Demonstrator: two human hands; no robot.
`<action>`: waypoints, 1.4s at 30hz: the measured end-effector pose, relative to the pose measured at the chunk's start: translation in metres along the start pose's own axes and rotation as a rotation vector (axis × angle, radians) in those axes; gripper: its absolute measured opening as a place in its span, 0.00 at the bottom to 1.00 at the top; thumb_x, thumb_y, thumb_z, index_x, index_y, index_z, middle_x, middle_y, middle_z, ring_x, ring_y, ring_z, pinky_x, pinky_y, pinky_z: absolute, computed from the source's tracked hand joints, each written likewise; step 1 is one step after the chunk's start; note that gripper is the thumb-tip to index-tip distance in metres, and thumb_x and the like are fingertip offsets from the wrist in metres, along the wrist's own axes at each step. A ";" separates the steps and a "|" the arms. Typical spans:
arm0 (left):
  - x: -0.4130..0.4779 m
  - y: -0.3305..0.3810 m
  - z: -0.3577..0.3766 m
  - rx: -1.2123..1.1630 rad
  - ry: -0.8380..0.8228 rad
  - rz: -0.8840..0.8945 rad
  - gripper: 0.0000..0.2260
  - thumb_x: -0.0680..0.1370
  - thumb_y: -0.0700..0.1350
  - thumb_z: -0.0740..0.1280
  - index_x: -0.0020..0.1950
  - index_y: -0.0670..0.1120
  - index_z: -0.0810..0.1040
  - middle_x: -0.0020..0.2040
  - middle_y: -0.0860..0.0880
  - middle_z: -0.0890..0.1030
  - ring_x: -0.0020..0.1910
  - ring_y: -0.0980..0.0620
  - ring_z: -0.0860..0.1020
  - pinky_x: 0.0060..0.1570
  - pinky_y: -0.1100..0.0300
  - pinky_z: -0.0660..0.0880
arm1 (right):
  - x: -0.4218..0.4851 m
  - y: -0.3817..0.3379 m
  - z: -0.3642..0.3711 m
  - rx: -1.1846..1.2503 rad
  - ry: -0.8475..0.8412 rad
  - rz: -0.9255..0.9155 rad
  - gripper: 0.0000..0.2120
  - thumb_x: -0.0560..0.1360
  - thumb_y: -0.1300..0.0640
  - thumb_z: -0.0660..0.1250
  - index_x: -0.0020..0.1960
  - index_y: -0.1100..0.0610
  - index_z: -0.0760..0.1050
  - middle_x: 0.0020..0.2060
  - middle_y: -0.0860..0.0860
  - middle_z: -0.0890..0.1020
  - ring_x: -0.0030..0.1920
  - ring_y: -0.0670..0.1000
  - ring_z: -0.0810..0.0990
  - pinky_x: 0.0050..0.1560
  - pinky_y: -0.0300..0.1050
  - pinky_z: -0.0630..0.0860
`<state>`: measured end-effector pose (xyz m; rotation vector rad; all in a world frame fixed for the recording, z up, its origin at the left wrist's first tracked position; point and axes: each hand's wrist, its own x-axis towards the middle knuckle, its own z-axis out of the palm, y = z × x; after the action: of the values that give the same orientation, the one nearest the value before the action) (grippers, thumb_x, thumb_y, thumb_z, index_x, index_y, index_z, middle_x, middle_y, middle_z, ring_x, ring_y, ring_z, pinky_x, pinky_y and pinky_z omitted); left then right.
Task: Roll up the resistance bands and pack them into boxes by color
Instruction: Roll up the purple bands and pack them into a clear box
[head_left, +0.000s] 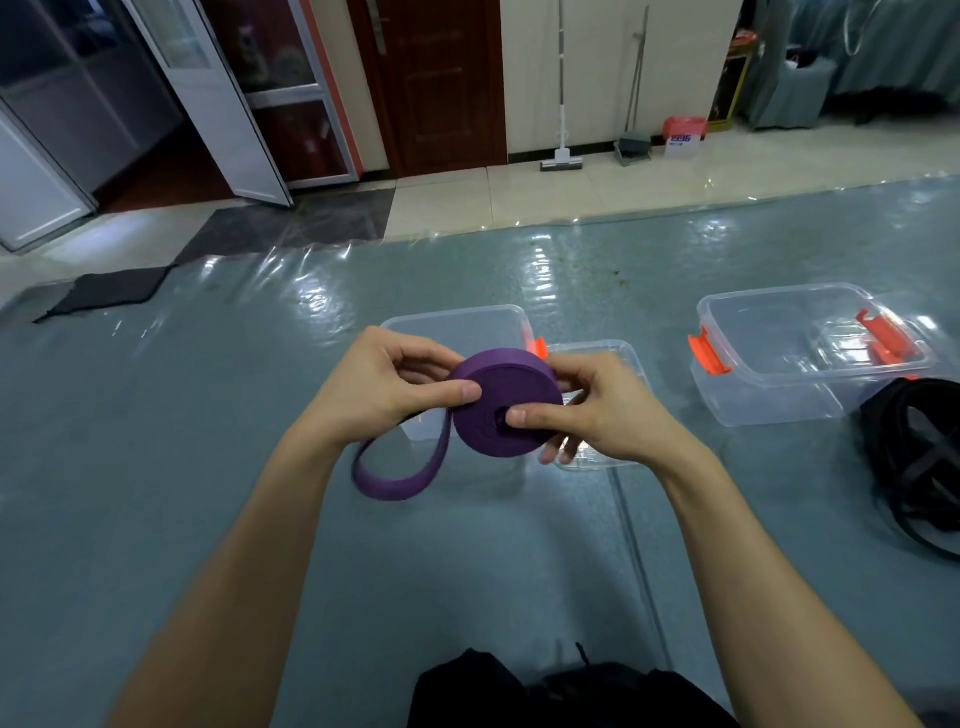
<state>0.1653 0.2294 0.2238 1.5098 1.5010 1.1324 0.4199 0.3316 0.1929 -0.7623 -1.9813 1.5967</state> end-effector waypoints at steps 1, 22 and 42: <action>0.000 0.000 0.000 0.038 -0.021 0.001 0.15 0.69 0.54 0.85 0.53 0.51 0.91 0.47 0.46 0.91 0.47 0.44 0.91 0.52 0.55 0.86 | -0.001 -0.001 -0.002 -0.041 0.000 -0.002 0.20 0.69 0.41 0.84 0.57 0.46 0.86 0.51 0.48 0.89 0.28 0.60 0.85 0.26 0.50 0.79; 0.009 0.029 -0.023 0.345 -0.084 0.077 0.17 0.71 0.47 0.85 0.59 0.50 0.90 0.49 0.55 0.91 0.50 0.56 0.89 0.56 0.63 0.83 | 0.006 -0.003 0.009 0.006 0.251 -0.169 0.10 0.72 0.56 0.84 0.51 0.51 0.87 0.44 0.53 0.90 0.30 0.57 0.87 0.34 0.51 0.84; 0.009 -0.007 -0.017 -0.103 0.044 -0.121 0.24 0.64 0.60 0.87 0.54 0.49 0.92 0.49 0.42 0.91 0.50 0.43 0.90 0.55 0.57 0.85 | 0.009 0.022 0.025 0.396 0.099 0.042 0.25 0.75 0.45 0.80 0.64 0.59 0.80 0.48 0.54 0.89 0.27 0.58 0.84 0.24 0.43 0.75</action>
<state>0.1466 0.2377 0.2246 1.3151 1.5182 1.1602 0.3990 0.3234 0.1669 -0.7094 -1.5201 1.8593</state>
